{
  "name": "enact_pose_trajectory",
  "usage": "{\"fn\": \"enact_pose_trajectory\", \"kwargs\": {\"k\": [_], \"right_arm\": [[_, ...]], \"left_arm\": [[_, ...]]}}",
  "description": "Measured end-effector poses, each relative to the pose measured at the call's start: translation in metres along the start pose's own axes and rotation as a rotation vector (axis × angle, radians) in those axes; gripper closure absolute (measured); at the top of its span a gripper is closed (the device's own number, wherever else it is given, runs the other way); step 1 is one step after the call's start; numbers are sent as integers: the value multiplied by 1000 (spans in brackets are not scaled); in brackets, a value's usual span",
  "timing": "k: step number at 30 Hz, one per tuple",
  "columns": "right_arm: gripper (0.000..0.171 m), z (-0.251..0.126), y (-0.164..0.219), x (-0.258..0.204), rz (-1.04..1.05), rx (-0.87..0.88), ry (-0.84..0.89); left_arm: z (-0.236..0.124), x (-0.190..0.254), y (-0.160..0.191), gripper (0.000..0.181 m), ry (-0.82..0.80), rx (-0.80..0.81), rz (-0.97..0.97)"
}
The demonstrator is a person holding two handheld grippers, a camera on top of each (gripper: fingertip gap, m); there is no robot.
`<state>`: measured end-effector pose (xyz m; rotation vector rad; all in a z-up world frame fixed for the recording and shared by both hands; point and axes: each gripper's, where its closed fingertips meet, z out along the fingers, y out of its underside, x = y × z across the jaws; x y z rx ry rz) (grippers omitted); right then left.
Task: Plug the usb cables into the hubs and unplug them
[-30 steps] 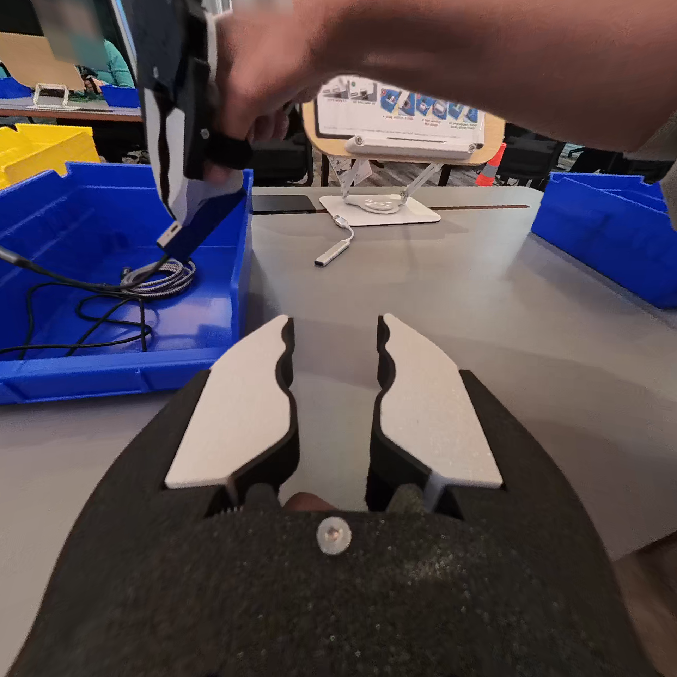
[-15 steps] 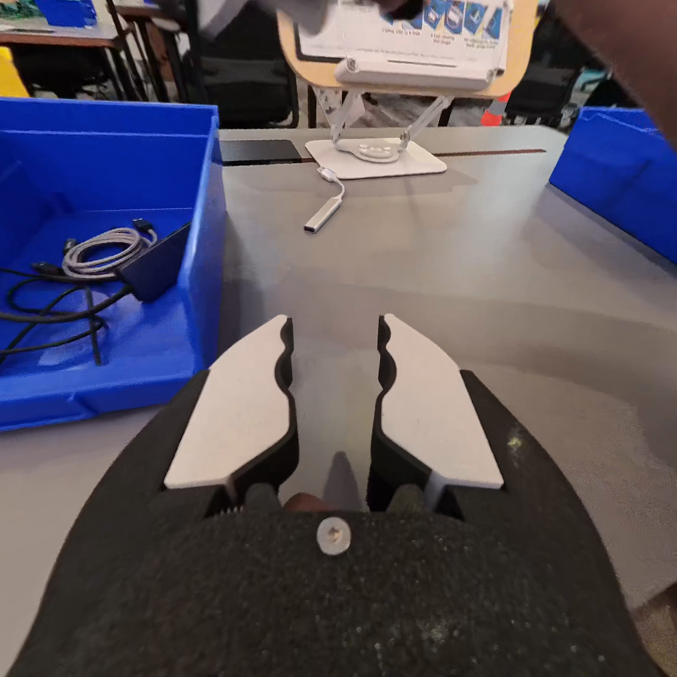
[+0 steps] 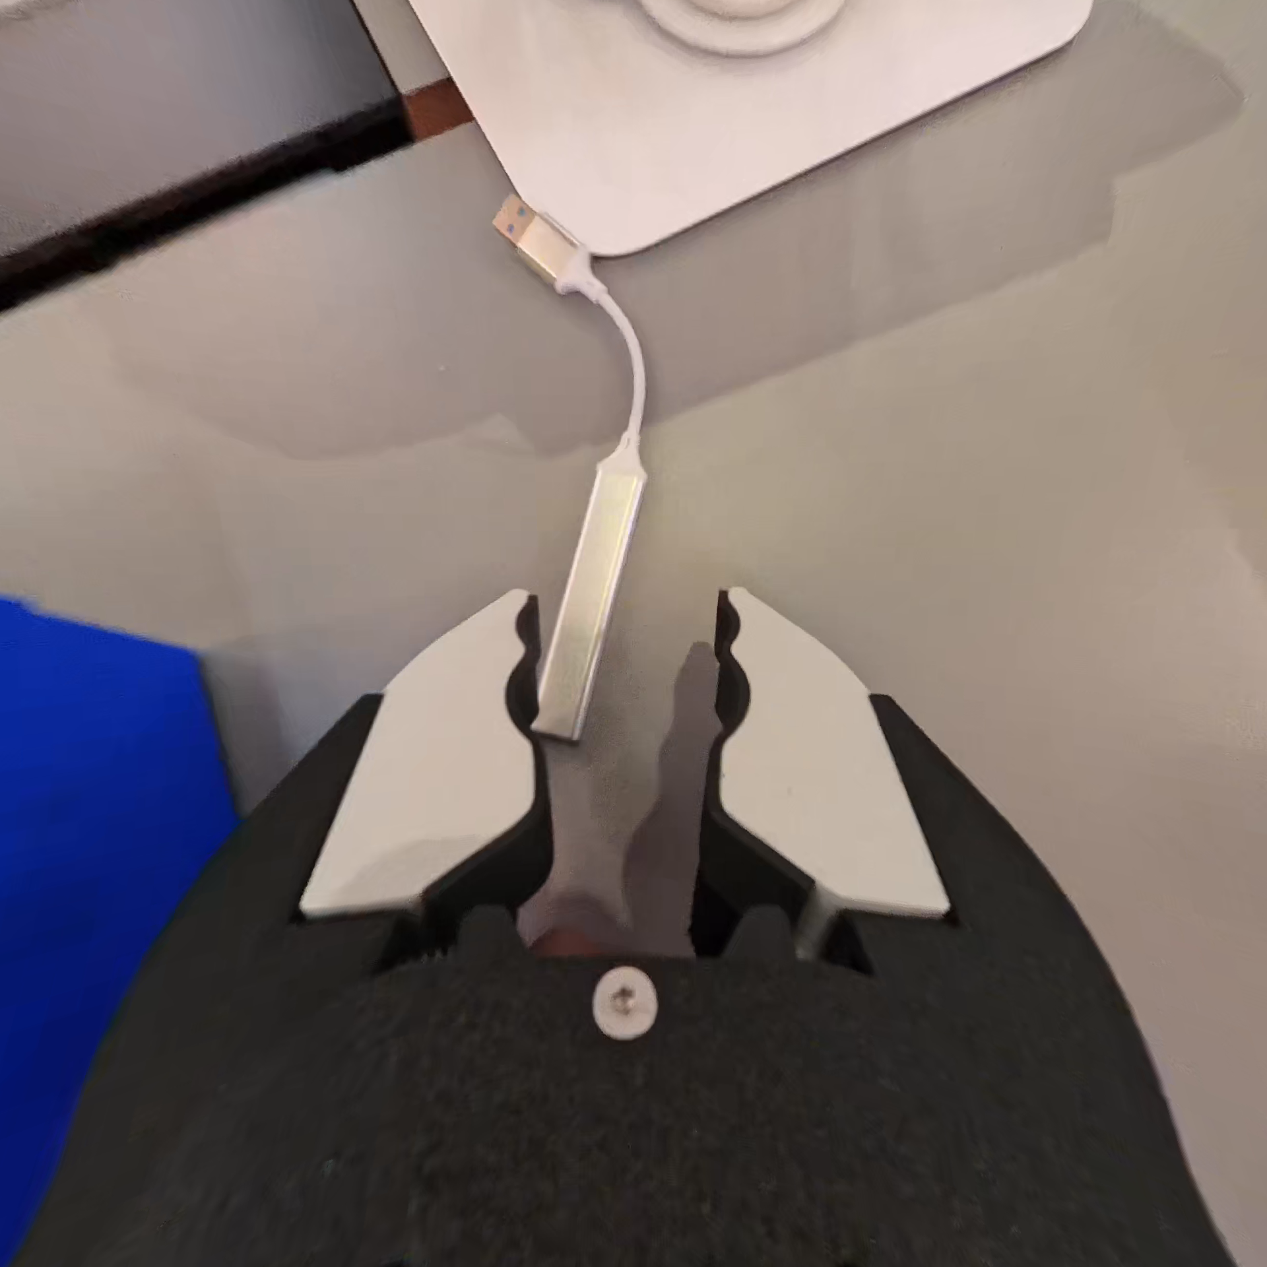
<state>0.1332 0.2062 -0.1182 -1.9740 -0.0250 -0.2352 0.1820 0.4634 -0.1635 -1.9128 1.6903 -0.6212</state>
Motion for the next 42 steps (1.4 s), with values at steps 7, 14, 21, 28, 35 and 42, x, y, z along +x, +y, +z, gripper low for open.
{"fn": "enact_pose_trajectory", "kwargs": {"k": [7,14,21,28,35,42], "right_arm": [[152,-21,-4,-6,94,148,-49],[152,-33,-9,11,153,232,1],[152,-33,-11,10,112,239,23],[142,-46,-23,0,165,195,-60],[142,-160,-1,68,-73,-137,168],[127,-184,96,164,-8,-719,-75]], "left_arm": [[21,-3,10,165,-22,-88,41],[-9,25,25,166,-3,-8,66],[-162,31,29,166,-132,208,163],[-204,-131,122,166,-267,-61,-56],[-147,-150,163,165,-184,-218,-100],[-163,-149,161,122,-199,-107,-145]]}}
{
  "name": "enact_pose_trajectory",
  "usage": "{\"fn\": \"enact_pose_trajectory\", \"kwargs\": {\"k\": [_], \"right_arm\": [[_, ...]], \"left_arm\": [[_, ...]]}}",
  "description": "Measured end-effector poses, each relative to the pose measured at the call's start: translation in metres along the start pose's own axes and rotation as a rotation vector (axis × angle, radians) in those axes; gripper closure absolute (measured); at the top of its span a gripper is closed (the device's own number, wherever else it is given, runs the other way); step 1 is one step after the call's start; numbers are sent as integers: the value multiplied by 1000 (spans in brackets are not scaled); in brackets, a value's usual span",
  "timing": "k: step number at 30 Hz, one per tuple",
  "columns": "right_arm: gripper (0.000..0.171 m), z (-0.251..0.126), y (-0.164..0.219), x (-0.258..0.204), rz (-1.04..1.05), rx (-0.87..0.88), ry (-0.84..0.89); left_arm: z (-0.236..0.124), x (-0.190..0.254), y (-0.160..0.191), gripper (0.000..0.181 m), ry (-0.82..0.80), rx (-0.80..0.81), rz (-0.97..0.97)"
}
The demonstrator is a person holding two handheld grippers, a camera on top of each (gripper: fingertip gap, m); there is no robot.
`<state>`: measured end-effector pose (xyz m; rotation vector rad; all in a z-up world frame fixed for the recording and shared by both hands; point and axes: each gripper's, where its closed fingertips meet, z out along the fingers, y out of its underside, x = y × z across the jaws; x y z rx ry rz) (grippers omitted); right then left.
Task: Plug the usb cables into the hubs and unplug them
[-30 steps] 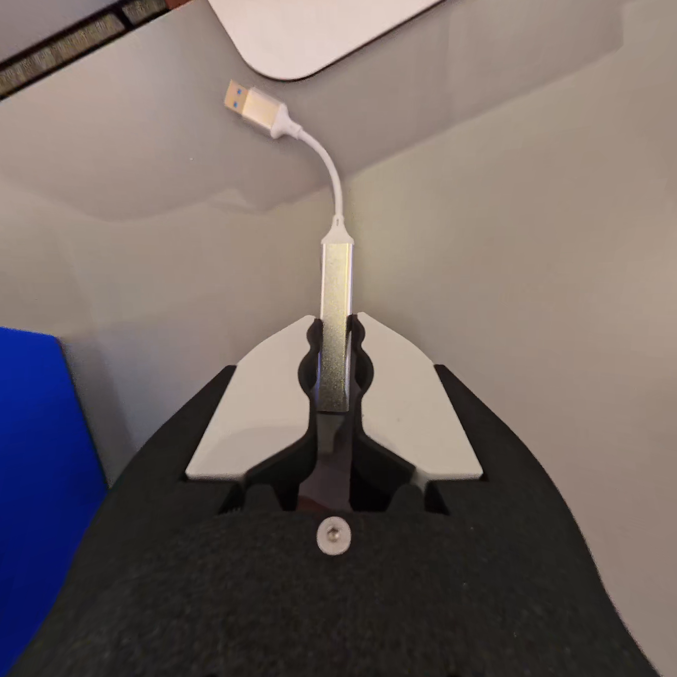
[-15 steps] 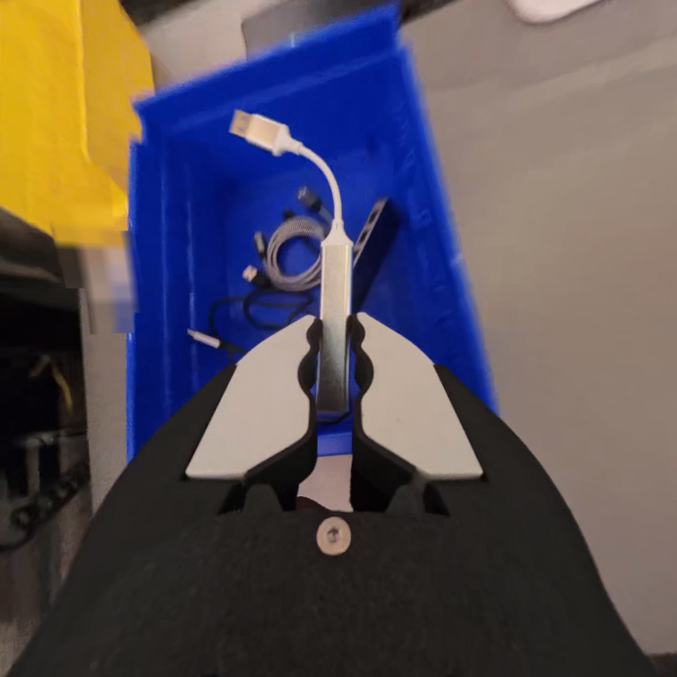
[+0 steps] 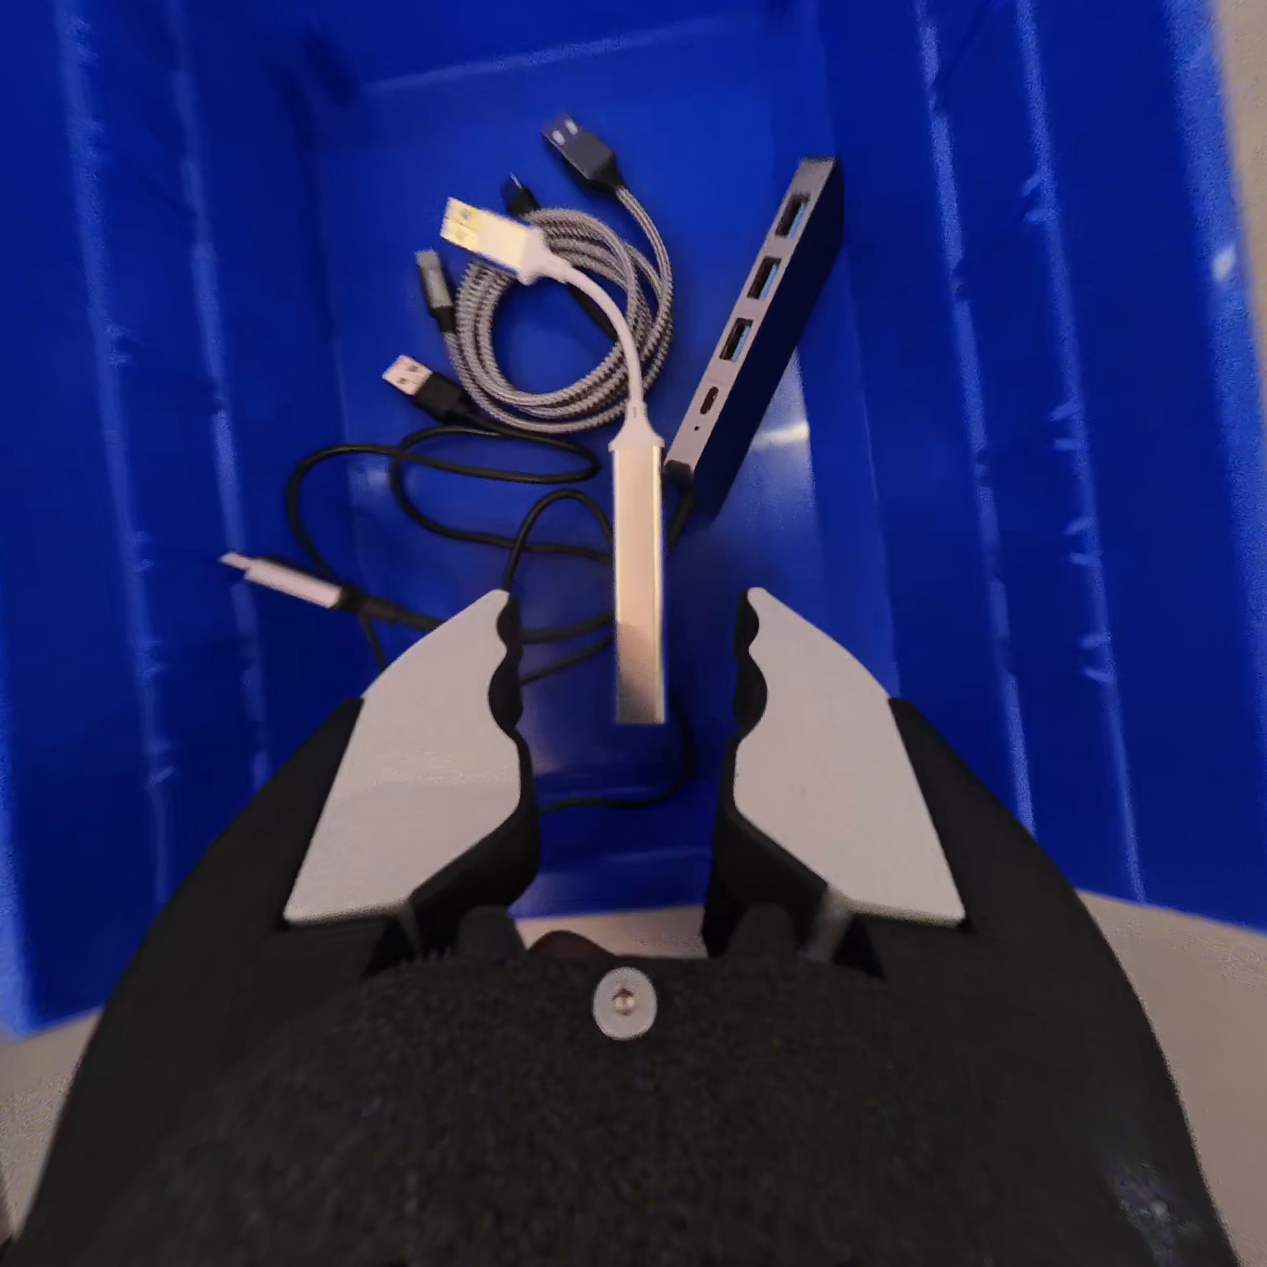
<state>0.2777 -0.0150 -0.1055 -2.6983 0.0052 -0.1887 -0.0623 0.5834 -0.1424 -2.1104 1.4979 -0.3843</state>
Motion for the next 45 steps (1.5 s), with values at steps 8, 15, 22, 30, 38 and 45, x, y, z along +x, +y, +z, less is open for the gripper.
{"fn": "enact_pose_trajectory", "kwargs": {"k": [8,15,22,30,38,45], "right_arm": [[136,69,21,1,-56,-322,-176],[162,79,27,7,-134,-316,-91],[164,-4,-14,19,-90,26,116],[166,-143,-163,-14,-277,554,253],[166,-31,-404,-143,-734,599,-61],[166,114,-560,-257,-1022,373,-219]], "left_arm": [[-105,3,-21,127,-93,324,-1],[-146,85,-45,130,87,525,100],[-134,182,-53,130,407,553,167],[-130,153,-41,130,245,516,185],[-140,70,17,130,113,436,-13],[-109,76,36,130,153,408,-30]]}}
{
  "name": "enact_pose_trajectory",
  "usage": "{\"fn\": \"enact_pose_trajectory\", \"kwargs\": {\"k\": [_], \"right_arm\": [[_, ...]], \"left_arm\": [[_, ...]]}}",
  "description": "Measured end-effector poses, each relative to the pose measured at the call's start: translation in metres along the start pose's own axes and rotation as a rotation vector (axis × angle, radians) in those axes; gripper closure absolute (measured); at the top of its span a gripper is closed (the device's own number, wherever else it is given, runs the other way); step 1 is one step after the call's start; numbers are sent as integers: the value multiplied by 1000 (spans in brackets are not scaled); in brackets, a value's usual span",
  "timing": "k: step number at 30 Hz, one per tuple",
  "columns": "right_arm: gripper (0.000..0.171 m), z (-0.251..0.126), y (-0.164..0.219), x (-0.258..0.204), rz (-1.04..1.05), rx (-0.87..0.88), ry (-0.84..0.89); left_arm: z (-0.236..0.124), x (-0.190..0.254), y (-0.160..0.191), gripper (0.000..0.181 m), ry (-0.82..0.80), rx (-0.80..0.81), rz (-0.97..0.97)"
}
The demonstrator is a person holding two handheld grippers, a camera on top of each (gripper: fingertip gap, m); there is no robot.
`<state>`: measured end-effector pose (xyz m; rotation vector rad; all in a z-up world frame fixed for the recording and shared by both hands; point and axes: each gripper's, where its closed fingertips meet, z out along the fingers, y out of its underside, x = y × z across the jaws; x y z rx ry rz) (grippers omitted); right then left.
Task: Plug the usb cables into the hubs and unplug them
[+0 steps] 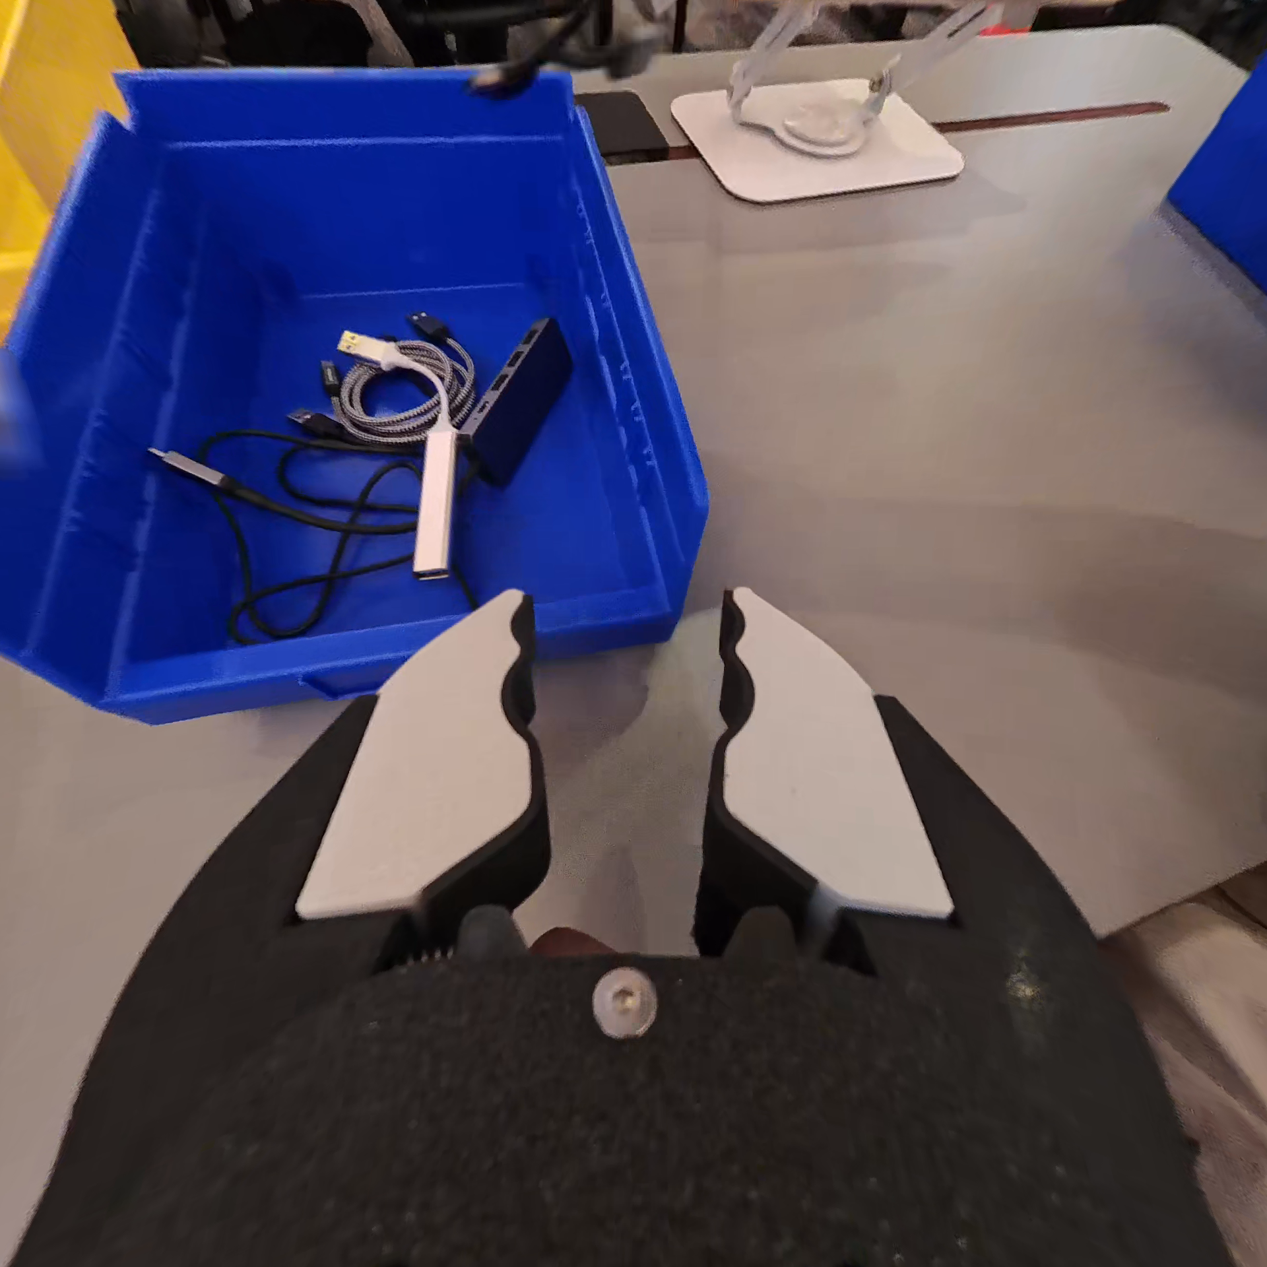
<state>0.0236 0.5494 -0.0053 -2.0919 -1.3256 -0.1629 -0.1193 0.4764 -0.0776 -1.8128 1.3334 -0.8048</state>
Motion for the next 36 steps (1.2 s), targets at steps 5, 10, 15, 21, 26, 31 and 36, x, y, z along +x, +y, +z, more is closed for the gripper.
{"fn": "enact_pose_trajectory", "kwargs": {"k": [5,10,15,21,26,31,36], "right_arm": [[165,102,-4,-2,-95,-229,-200],[165,142,-3,-21,-67,-310,-326],[157,131,2,-18,2,-244,-238],[138,-33,24,-31,263,111,120],[133,-234,207,-131,883,90,890],[128,-304,343,-313,1342,-90,1241],[122,-249,366,-333,1458,-41,1052]], "left_arm": [[39,16,3,129,53,-8,29],[81,41,6,119,108,-42,48],[96,60,1,114,122,-44,116],[102,80,-5,104,189,-63,73],[83,65,-9,114,94,-36,61],[68,30,-1,117,-105,-6,-18],[51,-50,6,121,-390,-54,-48]]}}
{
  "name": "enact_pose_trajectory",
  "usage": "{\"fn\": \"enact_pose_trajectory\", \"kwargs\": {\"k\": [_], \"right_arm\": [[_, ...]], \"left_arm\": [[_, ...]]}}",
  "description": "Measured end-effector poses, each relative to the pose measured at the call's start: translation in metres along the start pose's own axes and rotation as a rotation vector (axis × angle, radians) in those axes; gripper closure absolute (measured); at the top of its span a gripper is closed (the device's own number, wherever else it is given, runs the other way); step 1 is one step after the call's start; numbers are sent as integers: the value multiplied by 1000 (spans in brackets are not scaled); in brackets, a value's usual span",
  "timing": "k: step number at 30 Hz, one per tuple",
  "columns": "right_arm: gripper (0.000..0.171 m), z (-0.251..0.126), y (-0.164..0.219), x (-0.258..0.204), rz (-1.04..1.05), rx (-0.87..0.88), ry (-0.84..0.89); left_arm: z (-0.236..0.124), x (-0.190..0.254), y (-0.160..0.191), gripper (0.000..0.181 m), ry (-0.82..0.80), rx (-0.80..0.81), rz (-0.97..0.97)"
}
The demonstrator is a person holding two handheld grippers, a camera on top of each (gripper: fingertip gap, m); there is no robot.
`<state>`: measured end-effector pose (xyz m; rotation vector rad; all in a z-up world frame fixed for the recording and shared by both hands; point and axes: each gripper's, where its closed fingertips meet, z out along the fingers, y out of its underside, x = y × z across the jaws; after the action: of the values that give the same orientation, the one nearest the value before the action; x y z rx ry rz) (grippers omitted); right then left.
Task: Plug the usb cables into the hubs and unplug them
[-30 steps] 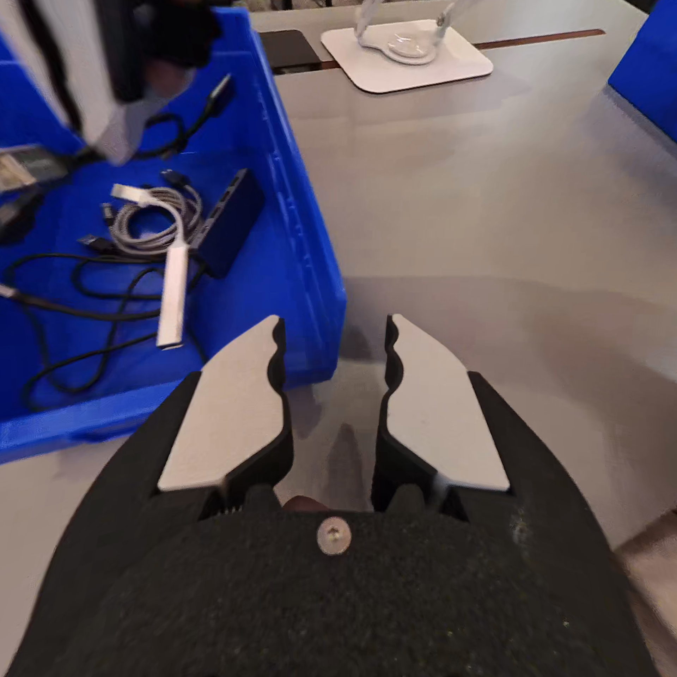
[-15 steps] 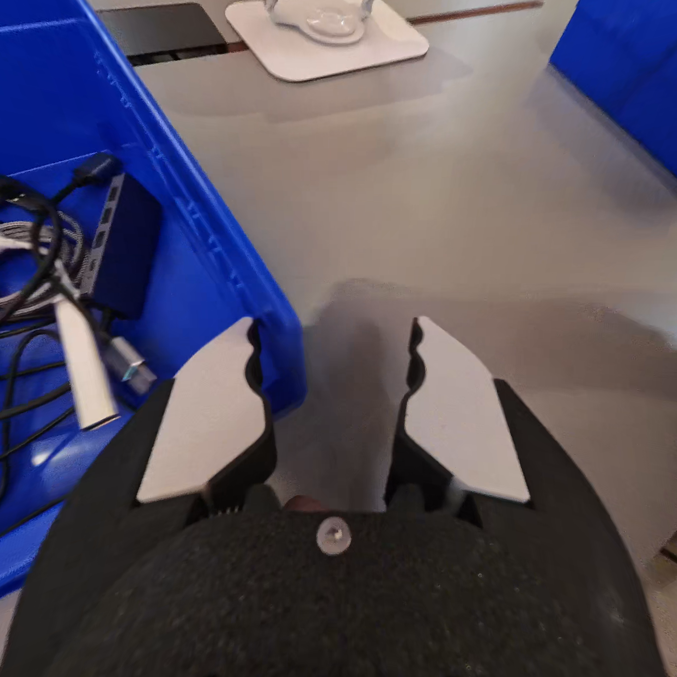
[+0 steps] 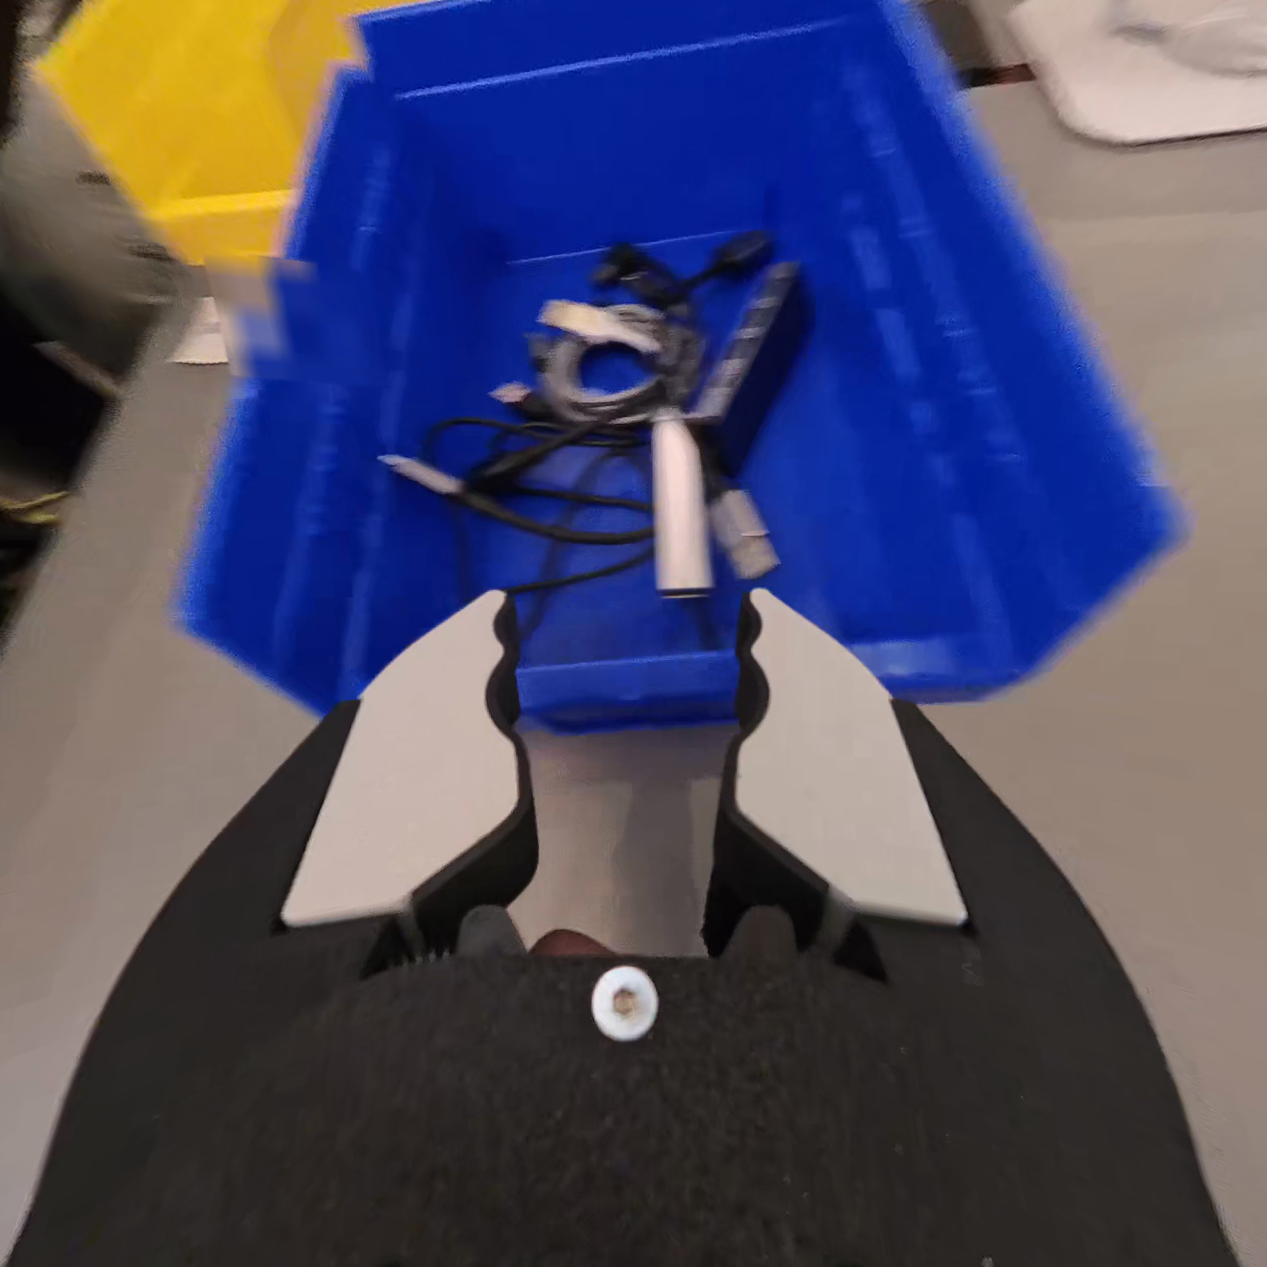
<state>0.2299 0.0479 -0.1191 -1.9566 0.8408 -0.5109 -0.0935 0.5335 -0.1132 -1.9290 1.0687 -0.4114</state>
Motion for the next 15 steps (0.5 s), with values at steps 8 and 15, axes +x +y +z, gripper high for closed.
{"fn": "enact_pose_trajectory", "kwargs": {"k": [8,15], "right_arm": [[160,16,8,10,-174,-74,65],[169,1,15,15,-31,-14,37]], "left_arm": [[24,-69,-6,135,-67,-41,-90],[0,-53,-27,129,-91,97,-30]]}}
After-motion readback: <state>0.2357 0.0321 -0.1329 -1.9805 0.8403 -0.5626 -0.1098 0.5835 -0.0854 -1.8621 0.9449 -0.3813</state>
